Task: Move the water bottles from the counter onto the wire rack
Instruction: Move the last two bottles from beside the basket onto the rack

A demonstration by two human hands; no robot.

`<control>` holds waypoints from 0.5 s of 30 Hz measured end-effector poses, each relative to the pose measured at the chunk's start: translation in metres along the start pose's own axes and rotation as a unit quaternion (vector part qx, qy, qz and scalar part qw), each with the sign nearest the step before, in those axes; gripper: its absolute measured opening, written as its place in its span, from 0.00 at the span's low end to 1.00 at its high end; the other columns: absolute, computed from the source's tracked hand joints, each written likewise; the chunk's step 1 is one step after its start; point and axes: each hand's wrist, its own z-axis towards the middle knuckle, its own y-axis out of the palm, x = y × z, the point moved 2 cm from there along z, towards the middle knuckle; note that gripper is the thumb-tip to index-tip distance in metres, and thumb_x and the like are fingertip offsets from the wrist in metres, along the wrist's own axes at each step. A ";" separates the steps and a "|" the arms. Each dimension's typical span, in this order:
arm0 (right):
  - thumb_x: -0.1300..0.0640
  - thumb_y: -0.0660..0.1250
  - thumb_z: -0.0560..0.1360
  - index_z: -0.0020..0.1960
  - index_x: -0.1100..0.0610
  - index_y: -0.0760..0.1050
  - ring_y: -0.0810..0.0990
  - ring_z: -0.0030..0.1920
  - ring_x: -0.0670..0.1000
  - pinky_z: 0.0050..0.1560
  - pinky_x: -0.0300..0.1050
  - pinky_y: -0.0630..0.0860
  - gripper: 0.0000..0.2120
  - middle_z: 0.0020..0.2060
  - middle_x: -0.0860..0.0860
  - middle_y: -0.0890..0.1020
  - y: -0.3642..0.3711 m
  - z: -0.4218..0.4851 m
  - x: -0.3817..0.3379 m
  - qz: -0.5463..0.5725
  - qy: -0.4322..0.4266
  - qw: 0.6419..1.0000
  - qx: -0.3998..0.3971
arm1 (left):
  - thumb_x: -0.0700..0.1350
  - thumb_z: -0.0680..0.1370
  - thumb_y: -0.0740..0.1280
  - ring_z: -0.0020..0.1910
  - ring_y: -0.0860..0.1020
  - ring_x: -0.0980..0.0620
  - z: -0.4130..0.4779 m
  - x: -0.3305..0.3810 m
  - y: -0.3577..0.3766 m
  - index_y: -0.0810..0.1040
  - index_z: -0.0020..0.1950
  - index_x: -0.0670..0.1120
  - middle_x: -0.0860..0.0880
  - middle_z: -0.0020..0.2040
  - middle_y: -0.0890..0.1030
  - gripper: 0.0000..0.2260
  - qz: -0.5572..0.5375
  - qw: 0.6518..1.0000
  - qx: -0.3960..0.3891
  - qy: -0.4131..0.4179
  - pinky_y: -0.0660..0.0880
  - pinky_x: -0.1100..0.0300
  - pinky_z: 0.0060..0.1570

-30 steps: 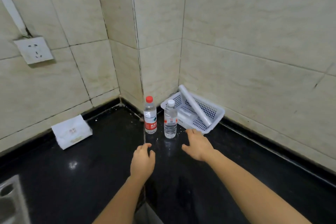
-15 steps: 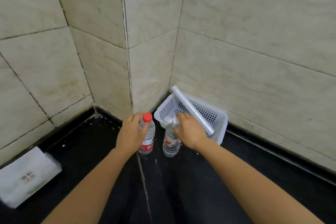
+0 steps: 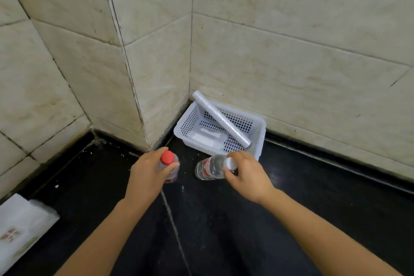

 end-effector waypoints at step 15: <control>0.50 0.69 0.69 0.43 0.55 0.78 0.79 0.40 0.50 0.41 0.50 0.77 0.09 0.39 0.48 0.82 -0.123 -0.230 0.133 0.039 0.152 0.987 -0.025 | 0.55 0.69 0.73 0.37 0.75 0.56 -0.122 0.189 0.055 0.82 0.40 0.51 0.51 0.36 0.76 0.08 -0.028 0.986 -0.137 0.090 0.69 0.62 0.36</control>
